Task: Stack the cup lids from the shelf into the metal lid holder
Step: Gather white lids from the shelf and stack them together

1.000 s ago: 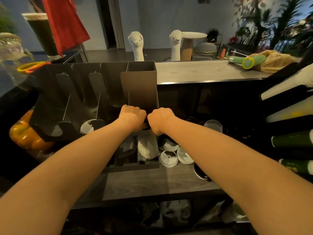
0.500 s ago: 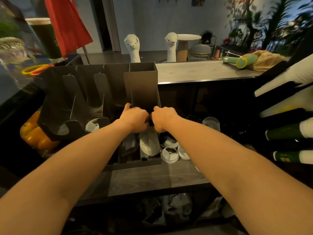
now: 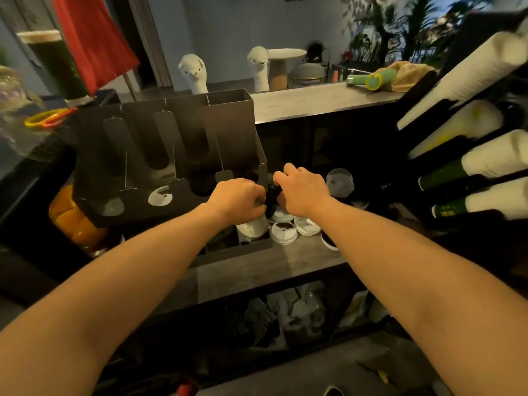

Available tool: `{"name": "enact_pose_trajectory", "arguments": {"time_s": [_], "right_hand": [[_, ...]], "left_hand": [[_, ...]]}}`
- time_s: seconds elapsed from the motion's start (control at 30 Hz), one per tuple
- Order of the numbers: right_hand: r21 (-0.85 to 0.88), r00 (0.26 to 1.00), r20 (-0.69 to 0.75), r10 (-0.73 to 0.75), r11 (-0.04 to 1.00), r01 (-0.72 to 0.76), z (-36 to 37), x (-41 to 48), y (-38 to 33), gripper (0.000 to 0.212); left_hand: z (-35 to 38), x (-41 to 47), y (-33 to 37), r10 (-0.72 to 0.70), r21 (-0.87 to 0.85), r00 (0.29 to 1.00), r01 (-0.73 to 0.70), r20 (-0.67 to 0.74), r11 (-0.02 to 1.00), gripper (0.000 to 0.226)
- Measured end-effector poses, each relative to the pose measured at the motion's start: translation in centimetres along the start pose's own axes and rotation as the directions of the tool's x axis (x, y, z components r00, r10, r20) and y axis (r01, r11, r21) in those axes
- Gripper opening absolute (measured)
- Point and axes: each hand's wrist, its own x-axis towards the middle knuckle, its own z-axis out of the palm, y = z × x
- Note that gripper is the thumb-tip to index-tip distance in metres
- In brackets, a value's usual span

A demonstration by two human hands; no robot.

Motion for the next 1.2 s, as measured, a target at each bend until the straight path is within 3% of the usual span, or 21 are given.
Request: {"name": "enact_pose_trajectory", "arguments": {"time_s": [0.2, 0.4, 0.57, 0.8, 1.0, 1.2], "right_hand": [[0.035, 0.968, 0.181, 0.177, 0.982, -0.186, 3.3, -4.1, 2.1, 0.033], [-0.014, 0.867, 0.398, 0.299, 0.947, -0.321, 7.0, -6.3, 5.3, 0.034], [-0.003, 0.798, 0.520, 0.304, 0.935, -0.354, 10.3, -5.9, 7.5, 0.037], [0.084, 0.863, 0.433, 0.261, 0.942, -0.326, 13.9, -2.8, 9.8, 0.033], [0.121, 0.858, 0.471, 0.206, 0.948, -0.294, 16.3, 0.6, 12.3, 0.047], [0.135, 0.852, 0.514, 0.105, 0.970, -0.201, 18.0, 2.1, 13.5, 0.044]], "left_hand": [[4.7, -0.4, 2.5, -0.028, -0.031, 0.978, 0.035, 0.207, 0.999, 0.030], [8.9, 1.6, 3.8, -0.044, -0.031, 0.926, 0.059, 0.375, 0.998, 0.046], [12.1, 3.9, 4.6, -0.078, -0.014, 0.884, 0.095, 0.461, 0.995, 0.050], [16.2, 7.6, 5.3, -0.156, -0.046, 0.866, 0.201, 0.474, 0.978, 0.058], [18.5, 11.5, 6.9, -0.206, -0.035, 0.839, 0.258, 0.504, 0.966, 0.057], [20.5, 13.5, 7.5, -0.242, 0.079, 0.825, 0.235, 0.510, 0.969, 0.034]]}}
